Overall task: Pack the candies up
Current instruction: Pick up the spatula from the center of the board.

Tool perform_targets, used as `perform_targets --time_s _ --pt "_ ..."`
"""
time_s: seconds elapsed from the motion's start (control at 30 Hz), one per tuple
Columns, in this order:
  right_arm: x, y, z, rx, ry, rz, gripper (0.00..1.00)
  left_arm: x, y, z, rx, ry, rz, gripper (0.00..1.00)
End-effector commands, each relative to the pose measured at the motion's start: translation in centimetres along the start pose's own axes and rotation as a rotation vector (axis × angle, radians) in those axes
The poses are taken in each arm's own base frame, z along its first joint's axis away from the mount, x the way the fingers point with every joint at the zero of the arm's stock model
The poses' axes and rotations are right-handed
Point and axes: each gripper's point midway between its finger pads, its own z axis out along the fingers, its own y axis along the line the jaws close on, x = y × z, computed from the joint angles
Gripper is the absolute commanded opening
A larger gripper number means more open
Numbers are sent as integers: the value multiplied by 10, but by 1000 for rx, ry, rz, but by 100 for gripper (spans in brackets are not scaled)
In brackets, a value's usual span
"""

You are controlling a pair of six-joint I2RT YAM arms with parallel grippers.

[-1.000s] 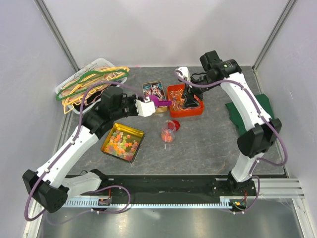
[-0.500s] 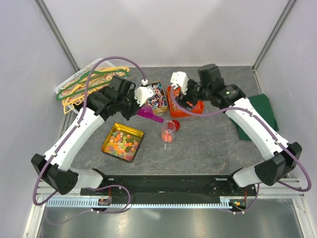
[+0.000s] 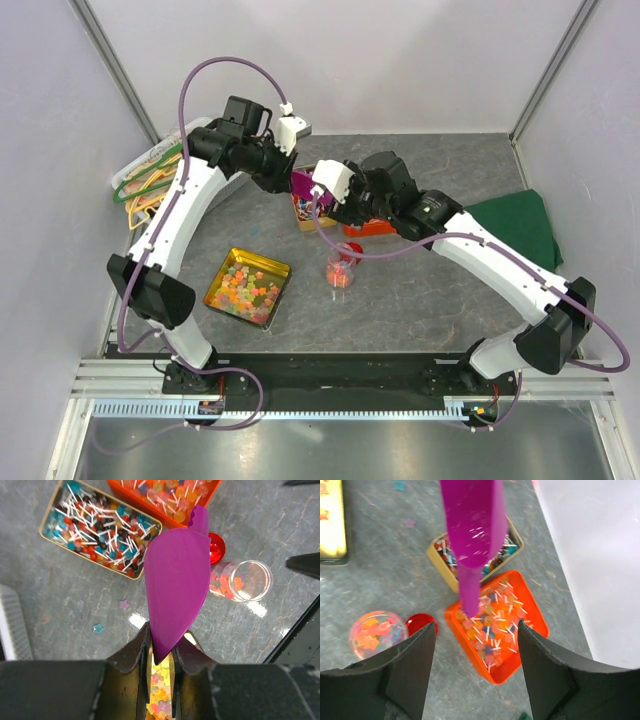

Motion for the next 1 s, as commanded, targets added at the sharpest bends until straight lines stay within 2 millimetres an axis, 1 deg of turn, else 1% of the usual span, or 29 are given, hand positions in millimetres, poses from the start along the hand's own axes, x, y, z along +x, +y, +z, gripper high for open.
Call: perform_targets --time_s 0.0,0.07,0.1,0.17,0.2,0.23,0.3,0.33,0.37,0.4,0.47,0.6,0.63,0.67,0.7,0.77,0.8,0.83,0.87,0.97 --pt "-8 -30 0 184 -6 21 72 -29 -17 3 133 -100 -51 2" --pt "-7 -31 6 195 6 12 72 -37 -26 3 212 -128 -91 2" --pt "-8 -30 8 207 9 5 72 -38 -29 6 276 -137 -127 2" --pt "-4 -26 13 208 27 -8 72 -44 -29 8 334 -155 -195 2" --pt "-7 -24 14 211 20 -13 72 -43 -26 11 382 -160 -233 2" --pt "-2 -23 14 217 34 -15 72 -45 -25 12 406 -162 -275 2" --pt "-4 -21 13 220 28 -18 72 -48 -16 9 440 -185 -310 2" --pt "-2 -19 14 219 33 -17 72 -47 -12 13 450 -181 -337 2" --pt "-2 -20 12 221 32 -17 72 -48 -3 12 447 -200 -346 2" --pt "-3 -20 10 221 27 -18 72 -50 -3 10 473 -210 -357 2" --pt "-2 -20 10 223 30 -21 72 -53 4 9 489 -224 -390 2" --pt "5 -23 12 257 46 -38 67 -59 0 2 547 -247 -402 2" --pt "10 -23 14 262 58 -44 66 -58 -2 2 560 -243 -409 2" --pt "10 -26 15 285 59 -57 64 -58 -4 1 573 -247 -407 2" --pt "14 -25 16 287 70 -72 64 -58 -7 -1 586 -240 -436 2" --pt "15 -31 18 327 73 -90 63 -55 -11 -1 610 -233 -451 2" --pt "18 -31 20 333 81 -95 63 -52 -13 0 613 -225 -459 2" --pt "19 -31 21 338 83 -98 62 -51 -13 0 616 -226 -458 2" --pt "17 -35 20 357 75 -97 61 -51 -14 0 613 -224 -457 2" --pt "12 -37 19 363 61 -98 59 -45 -14 3 608 -213 -465 2"
